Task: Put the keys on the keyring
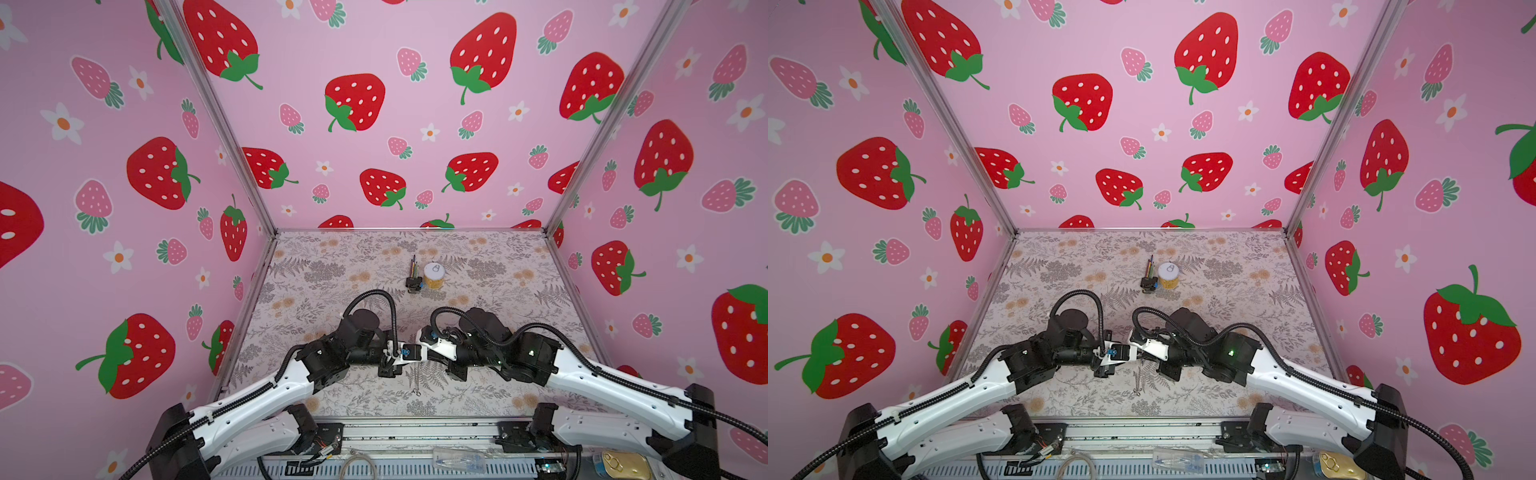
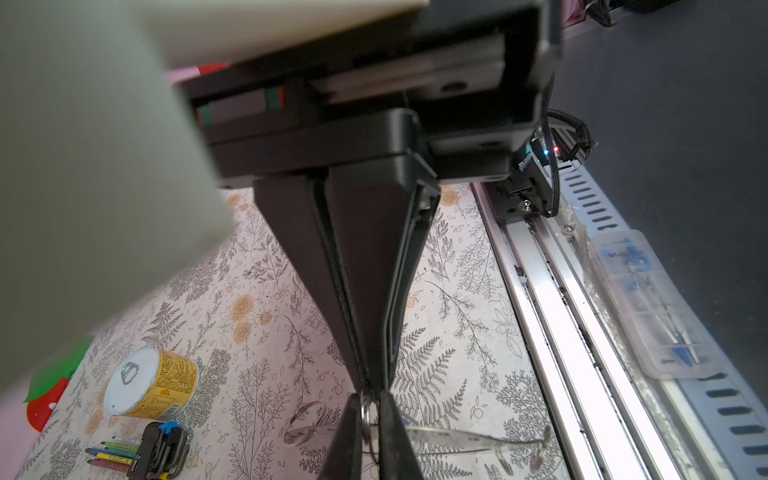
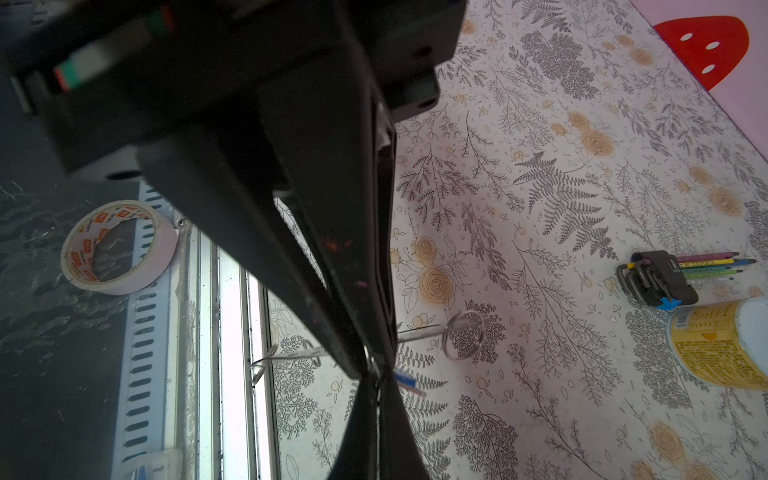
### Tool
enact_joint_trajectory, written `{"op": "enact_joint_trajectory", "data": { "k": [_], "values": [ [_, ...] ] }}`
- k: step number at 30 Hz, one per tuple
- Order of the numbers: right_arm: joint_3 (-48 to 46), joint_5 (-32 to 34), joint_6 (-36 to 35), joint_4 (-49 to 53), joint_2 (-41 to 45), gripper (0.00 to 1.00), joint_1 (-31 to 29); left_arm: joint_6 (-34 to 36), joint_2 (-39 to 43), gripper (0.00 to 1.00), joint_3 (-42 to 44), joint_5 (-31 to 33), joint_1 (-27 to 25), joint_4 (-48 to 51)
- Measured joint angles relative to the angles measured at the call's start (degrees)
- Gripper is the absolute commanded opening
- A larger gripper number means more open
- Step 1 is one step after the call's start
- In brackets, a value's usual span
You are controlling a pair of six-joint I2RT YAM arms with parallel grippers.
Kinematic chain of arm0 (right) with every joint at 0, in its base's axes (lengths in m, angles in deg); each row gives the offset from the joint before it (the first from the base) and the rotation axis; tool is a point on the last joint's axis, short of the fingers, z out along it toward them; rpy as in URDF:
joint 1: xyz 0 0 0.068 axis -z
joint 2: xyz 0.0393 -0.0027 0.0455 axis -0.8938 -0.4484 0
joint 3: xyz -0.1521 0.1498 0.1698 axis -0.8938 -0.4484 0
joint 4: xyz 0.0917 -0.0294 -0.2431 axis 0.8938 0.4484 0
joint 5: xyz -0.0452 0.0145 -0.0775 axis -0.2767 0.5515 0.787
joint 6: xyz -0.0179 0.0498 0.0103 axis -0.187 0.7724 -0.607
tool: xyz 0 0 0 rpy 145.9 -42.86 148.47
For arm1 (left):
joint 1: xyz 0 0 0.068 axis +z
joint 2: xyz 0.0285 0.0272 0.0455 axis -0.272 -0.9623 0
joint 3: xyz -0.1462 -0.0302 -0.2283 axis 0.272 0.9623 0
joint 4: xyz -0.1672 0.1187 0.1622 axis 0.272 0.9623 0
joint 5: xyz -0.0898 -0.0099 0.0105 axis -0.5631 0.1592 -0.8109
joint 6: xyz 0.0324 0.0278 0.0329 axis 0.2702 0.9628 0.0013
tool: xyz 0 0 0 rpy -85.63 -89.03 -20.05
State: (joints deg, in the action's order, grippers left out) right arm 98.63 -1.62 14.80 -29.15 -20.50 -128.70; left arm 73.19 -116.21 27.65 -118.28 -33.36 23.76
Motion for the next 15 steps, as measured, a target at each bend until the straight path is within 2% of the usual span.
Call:
{"op": "enact_joint_trajectory", "data": {
  "k": [4, 9, 15],
  "values": [
    [0.00, 1.51, -0.76, -0.46, 0.11, 0.18, -0.02, -0.50, -0.09, 0.00, -0.24, 0.11, 0.02, 0.04],
    [-1.97, 4.46, -1.88, -2.40, 3.06, 0.24, -0.02, -0.87, -0.09, 0.00, -0.28, -0.57, 0.02, -0.87],
    [-11.63, 9.33, -1.97, -10.95, 16.83, 0.36, 0.72, -3.10, -0.09, 0.00, -0.39, -0.98, 1.03, -1.70]
  ]
}}
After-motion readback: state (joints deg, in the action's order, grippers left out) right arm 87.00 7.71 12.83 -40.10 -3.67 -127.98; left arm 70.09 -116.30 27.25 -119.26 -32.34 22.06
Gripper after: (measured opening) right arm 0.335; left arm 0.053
